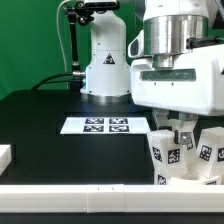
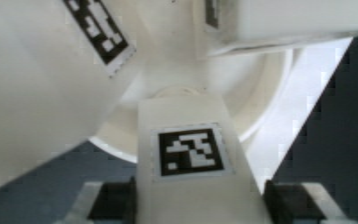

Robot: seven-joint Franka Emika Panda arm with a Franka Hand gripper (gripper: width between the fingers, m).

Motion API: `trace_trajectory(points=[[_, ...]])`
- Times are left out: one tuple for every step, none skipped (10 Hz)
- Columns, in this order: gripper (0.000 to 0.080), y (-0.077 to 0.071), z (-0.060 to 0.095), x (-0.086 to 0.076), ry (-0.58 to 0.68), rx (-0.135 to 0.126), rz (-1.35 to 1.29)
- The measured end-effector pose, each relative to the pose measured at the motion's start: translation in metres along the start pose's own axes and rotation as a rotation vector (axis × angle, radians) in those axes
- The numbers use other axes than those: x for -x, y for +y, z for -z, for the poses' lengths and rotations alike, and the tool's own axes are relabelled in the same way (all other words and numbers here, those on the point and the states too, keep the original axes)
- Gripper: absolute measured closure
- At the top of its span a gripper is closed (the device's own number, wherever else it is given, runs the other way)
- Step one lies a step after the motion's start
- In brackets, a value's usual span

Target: Assemble stool

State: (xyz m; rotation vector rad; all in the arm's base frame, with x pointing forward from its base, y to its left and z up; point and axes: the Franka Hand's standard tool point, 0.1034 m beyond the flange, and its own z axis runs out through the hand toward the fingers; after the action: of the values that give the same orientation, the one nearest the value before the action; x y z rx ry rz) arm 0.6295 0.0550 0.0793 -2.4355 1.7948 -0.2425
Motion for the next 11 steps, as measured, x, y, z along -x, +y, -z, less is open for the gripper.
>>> trace_trajectory(points=[[0.0458, 0.002, 0.0, 0.0, -0.004, 0.009, -0.077], [0.0458, 0.003, 0.0, -0.001, -0.01, 0.013, -0.132], [0.0458, 0.004, 0.0, -0.001, -0.015, 0.017, -0.158], [0.0458, 0.004, 0.0, -0.001, -0.016, 0.016, -0.145], [0.0382, 0.004, 0.0, -0.002, -0.016, 0.016, -0.139], [0.0382, 0.001, 0.008, -0.005, -0.02, 0.008, -0.108], [0.0203, -0.003, 0.022, -0.006, -0.034, -0.003, -0.092], [0.0161, -0.006, 0.03, -0.008, -0.035, -0.017, -0.083], [0.0161, -0.004, 0.025, -0.007, -0.033, -0.01, -0.081], [0.0151, -0.003, 0.023, -0.007, -0.032, -0.007, -0.08], [0.0151, -0.003, 0.023, -0.006, -0.032, -0.007, -0.08]])
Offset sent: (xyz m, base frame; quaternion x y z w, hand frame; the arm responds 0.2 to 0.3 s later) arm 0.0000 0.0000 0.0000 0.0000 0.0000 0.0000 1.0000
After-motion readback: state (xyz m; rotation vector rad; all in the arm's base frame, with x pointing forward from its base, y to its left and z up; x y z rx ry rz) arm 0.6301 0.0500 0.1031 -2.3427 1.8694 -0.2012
